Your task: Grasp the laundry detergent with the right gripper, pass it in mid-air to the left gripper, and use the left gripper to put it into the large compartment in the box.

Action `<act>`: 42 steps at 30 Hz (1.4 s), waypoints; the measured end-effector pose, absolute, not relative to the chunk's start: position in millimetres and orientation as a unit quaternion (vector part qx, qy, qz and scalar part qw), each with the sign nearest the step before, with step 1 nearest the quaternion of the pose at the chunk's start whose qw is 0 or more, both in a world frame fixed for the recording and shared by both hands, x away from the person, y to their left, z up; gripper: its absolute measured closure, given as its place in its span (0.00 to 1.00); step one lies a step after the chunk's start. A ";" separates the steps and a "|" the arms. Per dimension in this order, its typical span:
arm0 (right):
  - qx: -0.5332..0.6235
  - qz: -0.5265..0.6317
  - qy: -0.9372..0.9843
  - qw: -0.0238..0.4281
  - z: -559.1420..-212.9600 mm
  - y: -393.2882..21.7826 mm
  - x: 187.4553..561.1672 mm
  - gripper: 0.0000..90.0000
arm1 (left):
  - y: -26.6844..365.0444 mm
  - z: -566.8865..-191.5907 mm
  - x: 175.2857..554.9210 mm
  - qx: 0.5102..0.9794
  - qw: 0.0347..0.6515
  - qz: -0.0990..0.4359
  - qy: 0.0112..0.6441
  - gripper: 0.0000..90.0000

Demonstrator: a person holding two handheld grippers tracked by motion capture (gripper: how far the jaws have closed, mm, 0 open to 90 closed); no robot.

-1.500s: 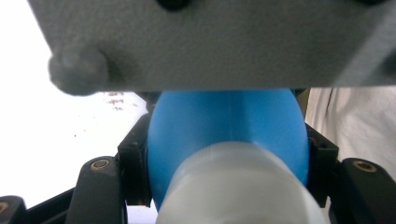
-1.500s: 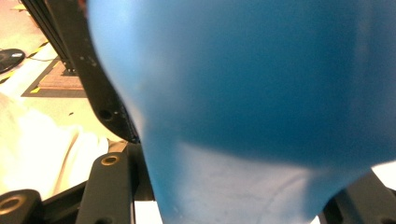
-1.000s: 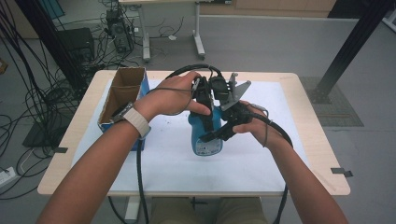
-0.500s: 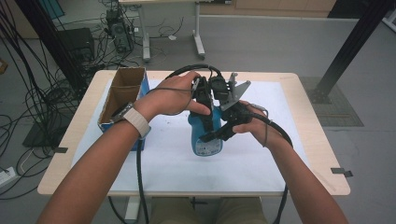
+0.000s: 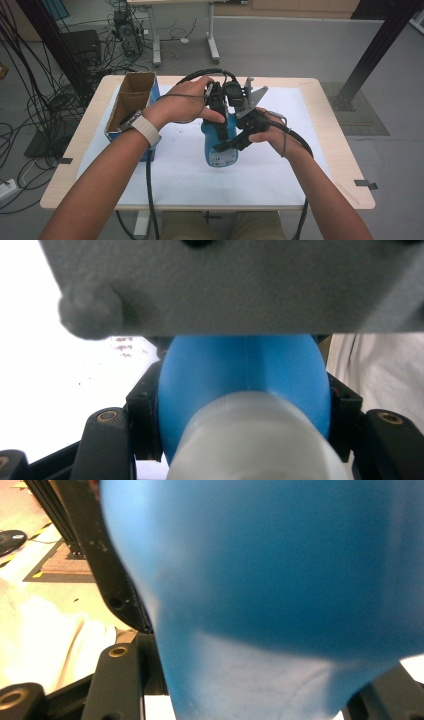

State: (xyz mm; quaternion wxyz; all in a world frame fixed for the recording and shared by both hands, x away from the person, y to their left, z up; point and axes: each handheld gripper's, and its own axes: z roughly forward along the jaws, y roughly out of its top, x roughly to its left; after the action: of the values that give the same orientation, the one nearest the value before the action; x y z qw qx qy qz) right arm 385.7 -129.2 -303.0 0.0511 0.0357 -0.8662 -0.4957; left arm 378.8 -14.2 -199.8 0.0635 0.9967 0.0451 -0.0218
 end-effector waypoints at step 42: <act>0.034 -0.509 -0.859 0.044 -301.6 -129.9 386.5 0.47 | -15.1 -194.5 377.2 0.997 0.064 -0.004 0.048 0.42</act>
State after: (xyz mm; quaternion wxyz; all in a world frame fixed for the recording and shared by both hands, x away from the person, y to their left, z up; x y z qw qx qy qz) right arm 386.5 -129.9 -301.6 0.0437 0.0343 -0.8592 -0.5086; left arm 377.2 -15.1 -194.5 0.0645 0.9967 0.0483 -0.0039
